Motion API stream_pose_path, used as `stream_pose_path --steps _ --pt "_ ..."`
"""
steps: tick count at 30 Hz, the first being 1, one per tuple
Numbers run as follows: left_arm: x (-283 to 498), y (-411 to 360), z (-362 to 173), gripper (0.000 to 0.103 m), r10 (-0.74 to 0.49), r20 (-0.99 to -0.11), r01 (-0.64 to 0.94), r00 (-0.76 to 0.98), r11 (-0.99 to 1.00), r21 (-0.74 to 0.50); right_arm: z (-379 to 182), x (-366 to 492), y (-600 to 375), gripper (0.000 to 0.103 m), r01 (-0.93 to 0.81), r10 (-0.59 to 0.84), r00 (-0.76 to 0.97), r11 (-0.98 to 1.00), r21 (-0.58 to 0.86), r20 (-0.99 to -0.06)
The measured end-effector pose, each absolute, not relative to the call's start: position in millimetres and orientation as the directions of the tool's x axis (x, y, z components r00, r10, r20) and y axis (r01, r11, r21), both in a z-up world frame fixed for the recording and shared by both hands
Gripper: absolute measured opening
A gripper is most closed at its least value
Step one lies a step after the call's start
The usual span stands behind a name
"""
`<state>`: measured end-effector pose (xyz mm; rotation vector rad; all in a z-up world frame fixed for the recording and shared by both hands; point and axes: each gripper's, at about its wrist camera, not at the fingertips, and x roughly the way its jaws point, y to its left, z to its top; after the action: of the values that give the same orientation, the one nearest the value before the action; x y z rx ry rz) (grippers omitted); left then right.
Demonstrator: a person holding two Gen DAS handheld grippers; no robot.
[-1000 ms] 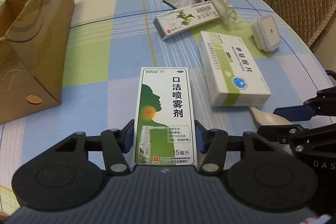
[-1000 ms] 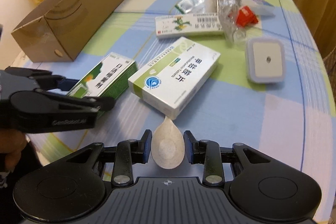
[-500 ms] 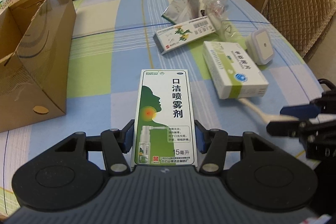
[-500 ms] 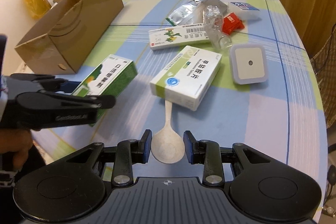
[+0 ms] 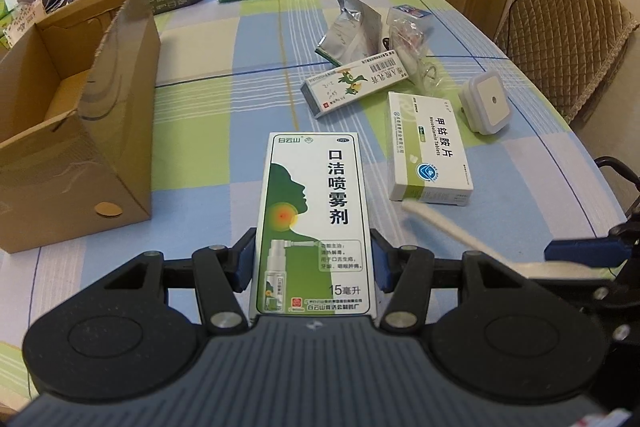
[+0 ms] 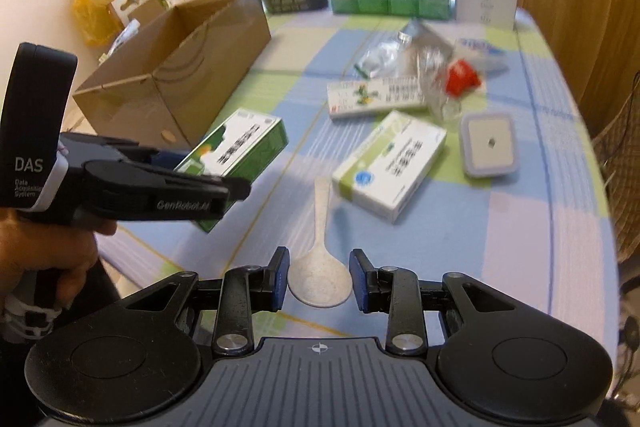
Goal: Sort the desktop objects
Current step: 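Lift the spray box and spoon and carry both toward the cardboard box, then open the left gripper to drop the spray box while the right drops the spoon into the cardboard box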
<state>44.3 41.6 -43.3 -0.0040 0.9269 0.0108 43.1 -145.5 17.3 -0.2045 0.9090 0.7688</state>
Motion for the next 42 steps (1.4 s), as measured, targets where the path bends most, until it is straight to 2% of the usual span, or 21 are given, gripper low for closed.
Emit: stream_pose_path --steps 6,22,33,42 --pt "40.6 46.7 -30.2 0.051 0.011 -0.788 -0.013 0.616 1.000 0.004 25.6 47.9 -143.2 0.030 -0.673 0.501 0.441 0.734 0.094 -0.745" --pt "42.2 69.0 18.1 0.051 0.024 -0.740 -0.012 0.673 1.000 0.021 63.0 65.4 -121.8 0.030 -0.684 0.551 0.488 0.723 0.095 -0.677" --pt "34.5 145.6 67.1 0.051 0.122 -0.692 -0.093 0.711 0.992 0.080 101.1 65.8 -15.5 0.030 -0.778 0.680 0.447 0.616 0.123 -0.581" --pt "48.5 245.1 82.7 0.051 0.228 -0.685 -0.179 0.692 0.973 0.142 98.0 78.6 98.9 0.030 -0.828 0.725 0.388 0.545 0.131 -0.569"
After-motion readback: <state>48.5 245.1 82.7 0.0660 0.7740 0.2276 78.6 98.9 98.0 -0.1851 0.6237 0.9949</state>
